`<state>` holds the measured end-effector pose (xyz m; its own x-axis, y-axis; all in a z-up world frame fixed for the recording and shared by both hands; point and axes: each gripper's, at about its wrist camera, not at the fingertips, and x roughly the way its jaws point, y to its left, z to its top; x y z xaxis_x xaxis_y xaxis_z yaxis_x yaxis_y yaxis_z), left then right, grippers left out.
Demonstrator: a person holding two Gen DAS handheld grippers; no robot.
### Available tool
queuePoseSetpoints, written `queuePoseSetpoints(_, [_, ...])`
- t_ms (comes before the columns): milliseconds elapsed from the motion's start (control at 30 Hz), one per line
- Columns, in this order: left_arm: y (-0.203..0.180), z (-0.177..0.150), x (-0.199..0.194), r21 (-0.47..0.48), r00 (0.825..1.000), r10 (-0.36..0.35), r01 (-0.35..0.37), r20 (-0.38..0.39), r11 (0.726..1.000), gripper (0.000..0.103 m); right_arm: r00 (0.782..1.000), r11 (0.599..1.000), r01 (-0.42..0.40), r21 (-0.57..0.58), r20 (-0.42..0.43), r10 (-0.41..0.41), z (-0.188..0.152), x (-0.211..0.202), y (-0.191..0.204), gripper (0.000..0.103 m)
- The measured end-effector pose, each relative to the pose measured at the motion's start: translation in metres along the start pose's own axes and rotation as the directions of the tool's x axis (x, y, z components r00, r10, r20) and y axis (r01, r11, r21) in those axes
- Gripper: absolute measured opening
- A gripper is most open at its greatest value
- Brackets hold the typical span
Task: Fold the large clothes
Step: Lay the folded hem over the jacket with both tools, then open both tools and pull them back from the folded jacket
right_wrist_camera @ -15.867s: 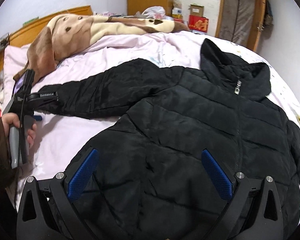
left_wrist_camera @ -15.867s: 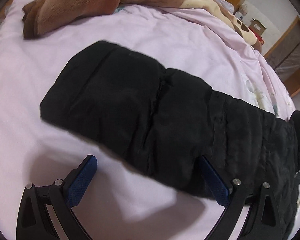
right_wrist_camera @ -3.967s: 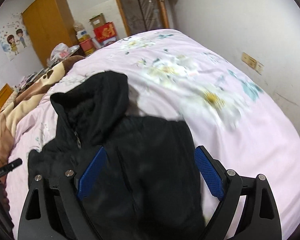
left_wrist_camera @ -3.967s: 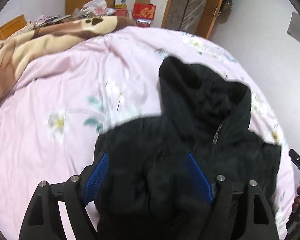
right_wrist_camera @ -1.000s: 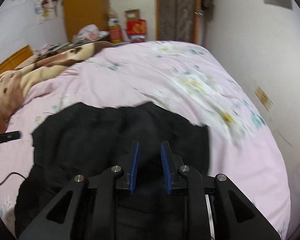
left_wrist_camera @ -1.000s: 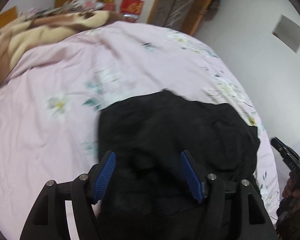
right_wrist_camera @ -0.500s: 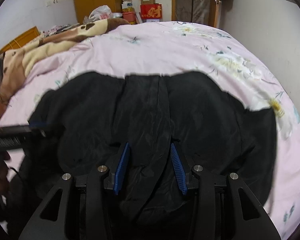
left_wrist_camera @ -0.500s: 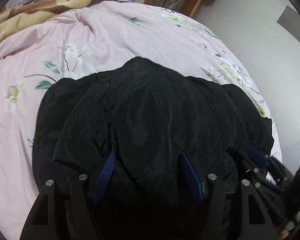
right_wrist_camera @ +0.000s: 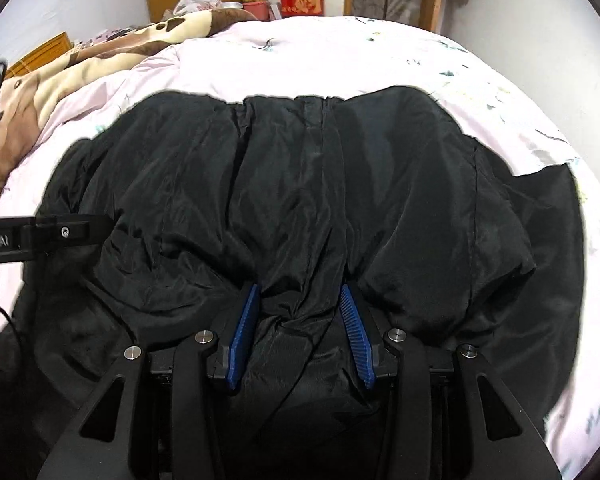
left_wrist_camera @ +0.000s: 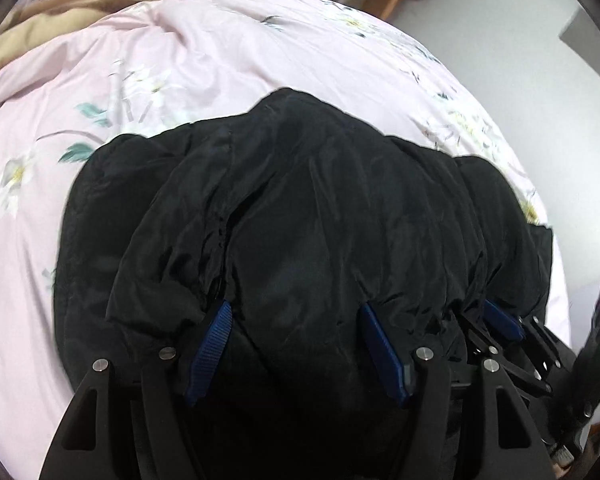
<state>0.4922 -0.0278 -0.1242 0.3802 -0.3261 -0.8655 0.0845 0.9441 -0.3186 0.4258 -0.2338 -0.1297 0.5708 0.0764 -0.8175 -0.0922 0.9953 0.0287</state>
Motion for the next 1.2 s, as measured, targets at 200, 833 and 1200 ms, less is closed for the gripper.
queuePoseSetpoints(200, [0.003,-0.014,-0.016,0.011,1.0,0.004,-0.004,0.011,1.0,0.067,0.987,0.99,-0.137,-0.008,0.087,0.138,-0.021,-0.037,0.014,0.05])
queuePoseSetpoints(833, [0.011,-0.047,-0.042,-0.089,1.0,-0.013,0.012,-0.017,0.996,0.067,0.996,0.995,-0.085,0.055,0.004,0.085,-0.032,-0.041,0.025,0.054])
queuePoseSetpoints(1200, [0.001,-0.109,-0.149,-0.025,0.996,0.0,0.002,0.088,1.0,0.068,0.991,0.997,-0.071,0.039,0.113,0.066,-0.066,-0.148,0.032,0.055])
